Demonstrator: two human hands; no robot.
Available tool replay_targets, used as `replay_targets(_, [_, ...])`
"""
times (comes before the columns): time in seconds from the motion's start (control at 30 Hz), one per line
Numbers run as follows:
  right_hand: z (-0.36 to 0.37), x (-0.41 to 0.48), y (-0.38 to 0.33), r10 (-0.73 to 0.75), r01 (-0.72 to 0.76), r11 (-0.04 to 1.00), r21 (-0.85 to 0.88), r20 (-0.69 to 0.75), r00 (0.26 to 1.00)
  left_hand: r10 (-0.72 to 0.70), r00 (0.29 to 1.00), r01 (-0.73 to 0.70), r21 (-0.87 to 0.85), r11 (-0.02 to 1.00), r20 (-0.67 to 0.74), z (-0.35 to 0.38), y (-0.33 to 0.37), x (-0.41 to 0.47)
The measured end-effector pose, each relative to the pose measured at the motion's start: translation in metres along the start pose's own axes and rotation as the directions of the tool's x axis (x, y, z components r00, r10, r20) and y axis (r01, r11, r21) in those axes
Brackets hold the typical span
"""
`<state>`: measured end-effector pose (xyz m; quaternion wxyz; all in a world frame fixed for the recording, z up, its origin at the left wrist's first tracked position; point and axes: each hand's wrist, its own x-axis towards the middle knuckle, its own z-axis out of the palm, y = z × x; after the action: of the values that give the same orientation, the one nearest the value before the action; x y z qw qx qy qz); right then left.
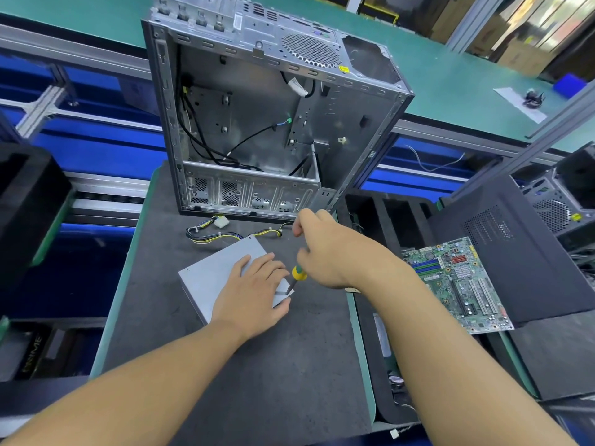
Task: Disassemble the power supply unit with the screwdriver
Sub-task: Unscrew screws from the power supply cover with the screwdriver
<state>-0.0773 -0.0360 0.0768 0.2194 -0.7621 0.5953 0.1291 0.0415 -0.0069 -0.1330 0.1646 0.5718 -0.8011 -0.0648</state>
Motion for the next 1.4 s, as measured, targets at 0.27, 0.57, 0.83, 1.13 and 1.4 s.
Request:
replay_targets(0.27, [0.0031,-0.0013,-0.0021,0.082,-0.084,0.996,-0.037,-0.059,0.995,-0.007,0.999,0.007,0.007,1.000,0.038,-0.0015,0.0004,-0.0002])
replay_targets(0.57, [-0.0029,-0.0024,0.0022,0.073,-0.073,0.997,-0.008,0.033,0.997,0.000,1.000,0.000,0.021,1.000,0.010,-0.0004,0.0013,-0.0001])
replay_targets(0.83, [0.0026,0.0010,0.0032,0.106,-0.099,0.992,0.084,-0.076,0.991,-0.013,0.999,0.012,0.014,1.000,0.048,-0.0022,0.0020,0.0000])
replay_targets(1.13, [0.0001,-0.0042,-0.0021,0.031,-0.033,0.997,0.063,0.032,0.999,0.009,1.000,-0.009,0.025,1.000,0.006,-0.0017,0.0019,0.0000])
replay_targets(1.4, [0.0032,-0.0019,-0.0005,0.067,-0.065,0.998,0.028,-0.090,0.994,-0.015,0.999,0.015,-0.007,1.000,0.036,-0.0003,-0.0002,0.0000])
